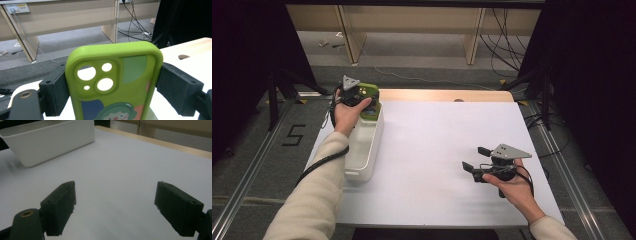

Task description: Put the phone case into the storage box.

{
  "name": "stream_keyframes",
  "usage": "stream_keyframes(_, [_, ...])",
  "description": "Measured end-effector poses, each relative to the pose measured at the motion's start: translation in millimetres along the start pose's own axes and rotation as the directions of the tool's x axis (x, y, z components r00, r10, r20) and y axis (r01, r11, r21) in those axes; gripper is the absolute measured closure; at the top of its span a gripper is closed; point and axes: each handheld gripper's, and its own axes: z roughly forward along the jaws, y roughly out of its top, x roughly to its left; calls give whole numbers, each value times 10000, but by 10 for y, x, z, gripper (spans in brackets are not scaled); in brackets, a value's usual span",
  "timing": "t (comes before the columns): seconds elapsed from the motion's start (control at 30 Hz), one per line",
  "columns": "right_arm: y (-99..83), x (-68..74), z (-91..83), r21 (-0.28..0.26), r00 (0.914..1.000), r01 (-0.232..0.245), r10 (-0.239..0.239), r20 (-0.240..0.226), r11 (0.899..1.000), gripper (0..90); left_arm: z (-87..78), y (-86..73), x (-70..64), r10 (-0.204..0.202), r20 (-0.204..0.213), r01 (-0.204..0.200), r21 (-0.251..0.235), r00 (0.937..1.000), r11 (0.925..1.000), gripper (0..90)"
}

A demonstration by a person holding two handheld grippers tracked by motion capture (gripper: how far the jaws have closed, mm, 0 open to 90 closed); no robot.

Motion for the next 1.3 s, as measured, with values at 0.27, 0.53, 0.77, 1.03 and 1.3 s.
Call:
stream_keyframes(0.27, [0, 0, 0, 1, 10000, 2, -2, 2, 10000, 183, 13, 4, 0, -8, -27, 9, 70, 10000, 10000, 167])
stream_keyframes(0.53, [-2, 1, 2, 36, 10000, 18, -18, 0, 10000, 183, 31, 4, -5, -88, -61, 89, 131, 9999, 9999, 167])
stream_keyframes(0.77, [-1, 2, 1, 36, 10000, 20, -20, 4, 10000, 183, 53, -25, -11, -113, -102, 115, 243, 9999, 9996, 166])
stream_keyframes(1.03, [-2, 1, 2, 38, 10000, 13, -13, -6, 10000, 183, 70, -43, -8, -172, -150, 177, 355, 9997, 9992, 166])
stream_keyframes(1.3, [-3, 0, 2, 43, 10000, 13, -13, -2, 10000, 183, 87, -58, -6, -212, -157, 219, 469, 9997, 9987, 165])
